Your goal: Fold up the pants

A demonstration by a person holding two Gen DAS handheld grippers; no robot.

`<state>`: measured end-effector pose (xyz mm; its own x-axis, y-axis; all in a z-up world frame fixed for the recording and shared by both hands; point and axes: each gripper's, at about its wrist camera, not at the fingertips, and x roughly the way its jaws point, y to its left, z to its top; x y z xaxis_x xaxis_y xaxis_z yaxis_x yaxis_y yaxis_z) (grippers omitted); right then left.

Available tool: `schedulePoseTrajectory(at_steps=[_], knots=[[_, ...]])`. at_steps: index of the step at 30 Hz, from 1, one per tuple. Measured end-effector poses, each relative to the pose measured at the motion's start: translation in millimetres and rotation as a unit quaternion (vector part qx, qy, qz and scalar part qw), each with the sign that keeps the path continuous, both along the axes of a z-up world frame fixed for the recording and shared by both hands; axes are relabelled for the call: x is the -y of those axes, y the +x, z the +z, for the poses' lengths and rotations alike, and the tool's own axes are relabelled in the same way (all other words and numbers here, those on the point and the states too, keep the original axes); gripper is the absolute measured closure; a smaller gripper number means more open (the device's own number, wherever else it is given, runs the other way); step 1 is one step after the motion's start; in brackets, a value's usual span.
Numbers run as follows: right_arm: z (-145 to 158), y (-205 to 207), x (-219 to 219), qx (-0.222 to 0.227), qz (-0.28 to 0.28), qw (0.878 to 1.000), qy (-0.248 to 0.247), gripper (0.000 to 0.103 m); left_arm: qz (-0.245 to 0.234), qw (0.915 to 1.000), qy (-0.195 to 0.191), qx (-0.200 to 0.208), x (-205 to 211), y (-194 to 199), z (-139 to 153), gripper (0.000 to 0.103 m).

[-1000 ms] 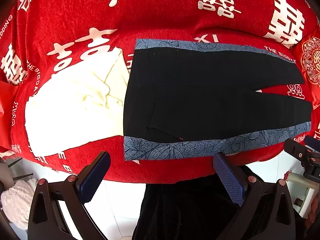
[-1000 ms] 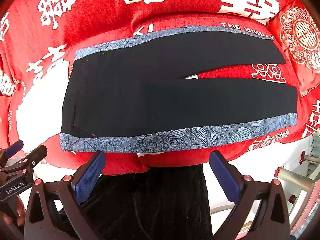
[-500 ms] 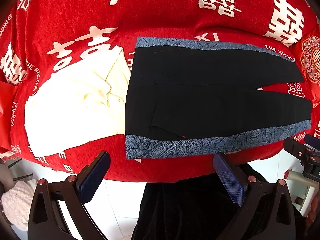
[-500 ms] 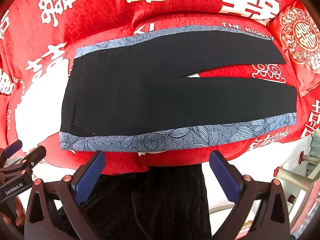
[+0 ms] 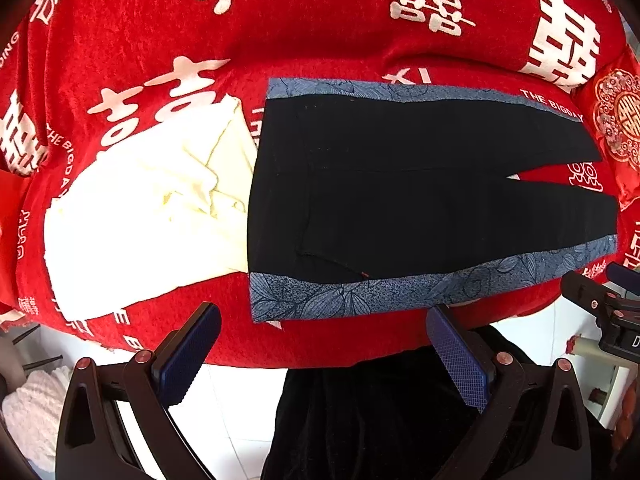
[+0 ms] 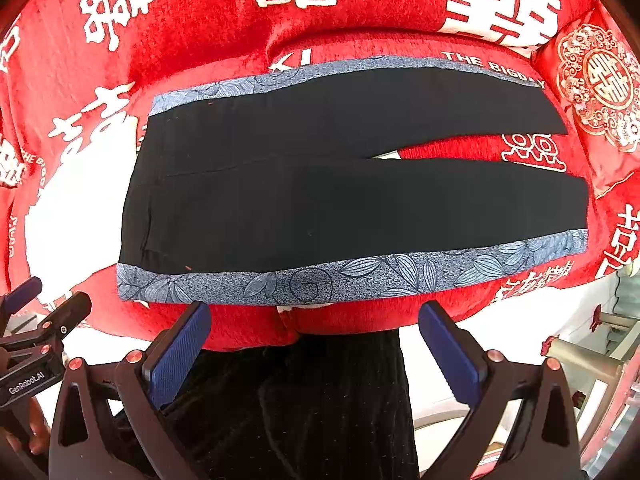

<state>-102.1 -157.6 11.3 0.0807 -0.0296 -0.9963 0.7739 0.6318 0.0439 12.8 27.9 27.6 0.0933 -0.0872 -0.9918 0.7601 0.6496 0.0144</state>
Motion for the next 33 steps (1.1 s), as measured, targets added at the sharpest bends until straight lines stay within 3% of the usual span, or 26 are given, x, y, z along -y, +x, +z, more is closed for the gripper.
schedulePoseTrajectory(at_steps=[10, 15, 19, 25, 30, 32, 33], knots=[[-3.4, -1.6, -7.7, -0.014, -0.012, 1.000, -0.002, 0.000, -0.025, 0.9997, -0.001, -0.005, 0.1, -6.0, -2.7, 0.000], [-5.1, -0.3, -2.6, -0.007, -0.006, 1.000, 0.006, 0.000, 0.014, 0.9994, -0.022, -0.024, -6.7, 0.2, -2.9, 0.000], [-12.7, -9.7, 8.4, 0.038, -0.024, 0.998, 0.047, 0.000, 0.070, 0.9951, -0.041, -0.057, -16.6, 7.8, -16.9, 0.000], [-56.3, -42.8, 22.7, 0.104, -0.078, 0.982, 0.139, 0.000, 0.137, 0.9860, -0.042, -0.085, -38.6, 11.7, -62.3, 0.000], [-117.4, -62.8, 21.9, 0.169, -0.084, 0.959, 0.211, 0.000, 0.183, 0.9735, -0.071, -0.117, -50.5, 15.8, -119.6, 0.000], [-141.6, -67.8, 21.1, 0.178, -0.090, 0.954, 0.225, 0.005, 0.205, 0.9660, -0.085, -0.133, -54.9, 19.0, -139.8, 0.000], [-153.0, -70.7, 22.1, 0.186, -0.099, 0.949, 0.236, 0.013, 0.213, 0.9625, -0.091, -0.140, -56.5, 19.7, -147.7, 0.000]])
